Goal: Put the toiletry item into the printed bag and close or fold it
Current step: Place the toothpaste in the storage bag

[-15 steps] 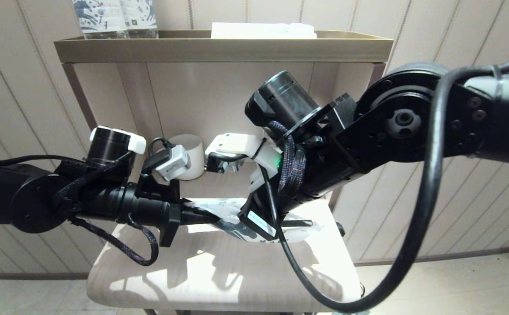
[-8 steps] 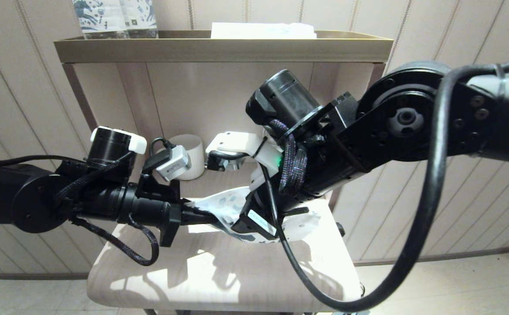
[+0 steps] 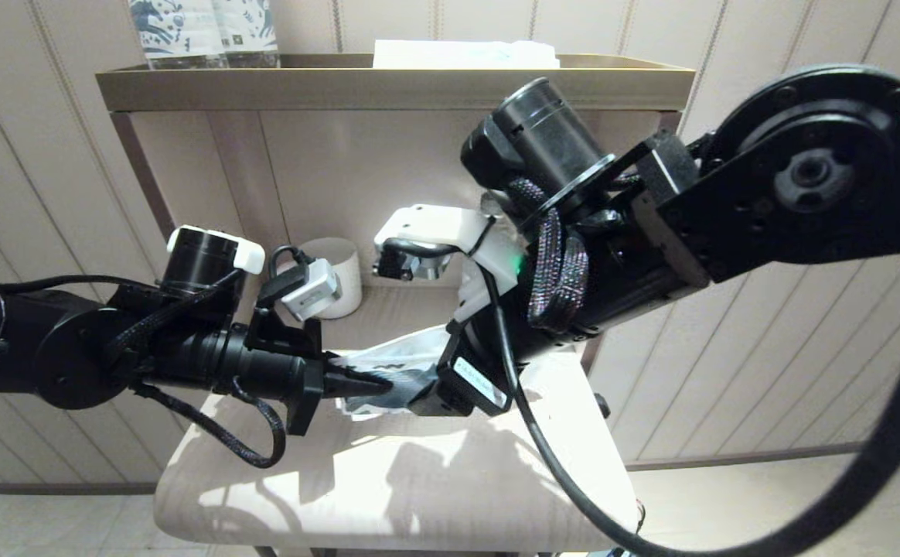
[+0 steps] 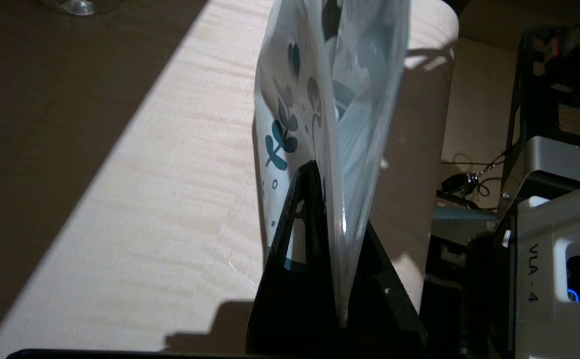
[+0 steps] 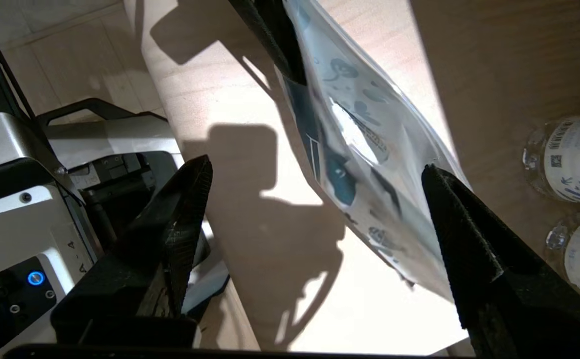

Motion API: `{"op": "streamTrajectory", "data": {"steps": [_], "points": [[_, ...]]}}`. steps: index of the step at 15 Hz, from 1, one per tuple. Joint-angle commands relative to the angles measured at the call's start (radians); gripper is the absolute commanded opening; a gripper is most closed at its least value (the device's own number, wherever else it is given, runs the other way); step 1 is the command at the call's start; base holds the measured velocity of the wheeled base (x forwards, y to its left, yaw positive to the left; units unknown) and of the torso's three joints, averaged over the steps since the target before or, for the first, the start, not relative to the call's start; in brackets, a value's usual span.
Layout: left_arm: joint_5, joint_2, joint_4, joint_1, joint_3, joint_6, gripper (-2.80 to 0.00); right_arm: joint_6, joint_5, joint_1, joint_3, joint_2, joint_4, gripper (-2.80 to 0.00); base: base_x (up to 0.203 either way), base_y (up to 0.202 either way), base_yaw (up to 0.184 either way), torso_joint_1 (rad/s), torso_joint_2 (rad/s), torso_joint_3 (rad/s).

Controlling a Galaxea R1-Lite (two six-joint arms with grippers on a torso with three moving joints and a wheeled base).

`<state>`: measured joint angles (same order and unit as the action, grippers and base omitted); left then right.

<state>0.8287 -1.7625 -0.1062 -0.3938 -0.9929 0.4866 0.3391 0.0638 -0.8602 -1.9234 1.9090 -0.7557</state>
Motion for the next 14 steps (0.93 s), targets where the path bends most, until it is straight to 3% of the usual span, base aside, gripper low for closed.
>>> {"op": "streamTrajectory", "data": {"steps": [1, 7, 10, 14], "points": [[0.006, -0.019, 0.0, 0.0, -0.009, 0.001, -2.8, -0.003, 0.001, -0.003, 0.008, -0.048, -0.005, 0.0, 0.0, 0.0, 0.0, 0.0, 0.0, 0.0], [0.012, -0.008, 0.0, 0.001, -0.009, -0.006, -2.8, -0.014, 0.021, 0.017, 0.098, -0.186, -0.002, 0.0, 0.0, 0.0, 0.0, 0.0, 0.0, 0.0], [0.015, -0.012, 0.003, 0.001, -0.018, -0.013, -2.8, -0.031, 0.108, 0.092, 0.215, -0.307, 0.0, 0.0, 0.0, 0.0, 0.0, 0.0, 0.0, 0.0], [0.016, -0.018, 0.006, 0.001, -0.058, -0.103, -2.8, -0.044, 0.204, 0.223, 0.435, -0.491, 0.017, 0.0, 0.0, 0.0, 0.0, 0.0, 0.0, 0.0]]}}
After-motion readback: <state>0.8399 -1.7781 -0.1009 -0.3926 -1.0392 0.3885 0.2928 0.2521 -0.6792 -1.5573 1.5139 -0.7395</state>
